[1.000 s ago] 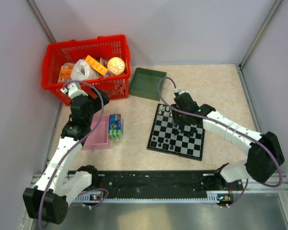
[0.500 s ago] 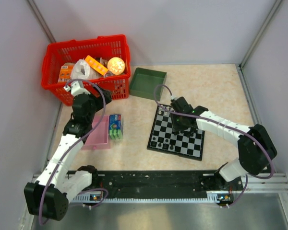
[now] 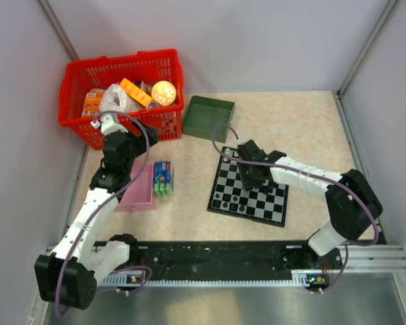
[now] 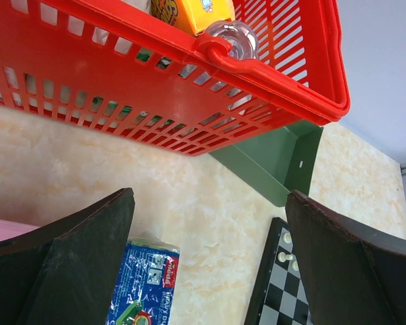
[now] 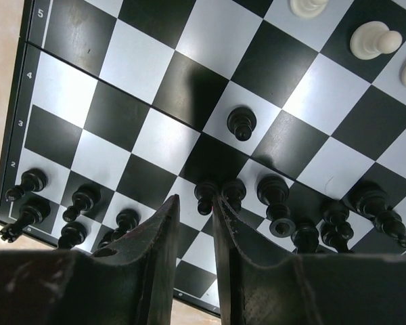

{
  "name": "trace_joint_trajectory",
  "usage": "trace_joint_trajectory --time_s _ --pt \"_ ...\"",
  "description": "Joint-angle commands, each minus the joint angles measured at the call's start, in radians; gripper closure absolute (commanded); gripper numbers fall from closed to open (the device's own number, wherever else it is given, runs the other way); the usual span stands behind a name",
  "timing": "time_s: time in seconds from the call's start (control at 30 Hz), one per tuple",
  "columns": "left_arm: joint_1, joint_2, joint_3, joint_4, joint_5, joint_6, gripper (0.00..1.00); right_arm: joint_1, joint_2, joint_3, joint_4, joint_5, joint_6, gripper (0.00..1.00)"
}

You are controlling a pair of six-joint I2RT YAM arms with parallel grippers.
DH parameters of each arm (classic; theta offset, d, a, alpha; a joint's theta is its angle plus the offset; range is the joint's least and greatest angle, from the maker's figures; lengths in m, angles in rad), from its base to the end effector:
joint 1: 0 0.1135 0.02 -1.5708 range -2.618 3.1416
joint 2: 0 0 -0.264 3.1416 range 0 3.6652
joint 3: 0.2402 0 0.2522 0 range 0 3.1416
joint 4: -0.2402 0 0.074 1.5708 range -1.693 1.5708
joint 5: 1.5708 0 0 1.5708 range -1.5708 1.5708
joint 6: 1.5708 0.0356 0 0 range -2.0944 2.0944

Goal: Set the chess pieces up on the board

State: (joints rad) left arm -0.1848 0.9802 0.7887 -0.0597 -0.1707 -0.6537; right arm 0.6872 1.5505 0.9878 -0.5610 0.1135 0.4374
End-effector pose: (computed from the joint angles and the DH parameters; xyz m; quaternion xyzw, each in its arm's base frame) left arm 0.2277 -0.0364 0.3179 -0.2337 0.7536 -0.1871 0.5853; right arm 0.2353 0.1879 0.1989 -0.1088 0.9675 0.0712 0.2167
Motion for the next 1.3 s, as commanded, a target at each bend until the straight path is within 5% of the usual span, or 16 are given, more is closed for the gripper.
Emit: trace_joint_trajectory --time_s 0.0,0.47,0.7,1.27 --pt "0.004 0.005 0.017 0.050 -0.007 0.014 0.01 0.018 0.028 0.028 0.030 0.028 -0.009 0.74" --pt "0.007 0.018 0.011 0.052 -0.010 0.017 0.01 0.021 0.043 0.037 0.033 0.077 -0.014 0.76" --pt "0.007 0.020 0.009 0.052 -0.004 0.012 0.01 0.029 0.030 0.032 0.032 0.057 -0.026 0.95" --pt "0.008 0.023 -0.006 0.052 0.002 0.006 0.01 0.120 -0.095 -0.067 -0.022 0.023 0.044 0.95"
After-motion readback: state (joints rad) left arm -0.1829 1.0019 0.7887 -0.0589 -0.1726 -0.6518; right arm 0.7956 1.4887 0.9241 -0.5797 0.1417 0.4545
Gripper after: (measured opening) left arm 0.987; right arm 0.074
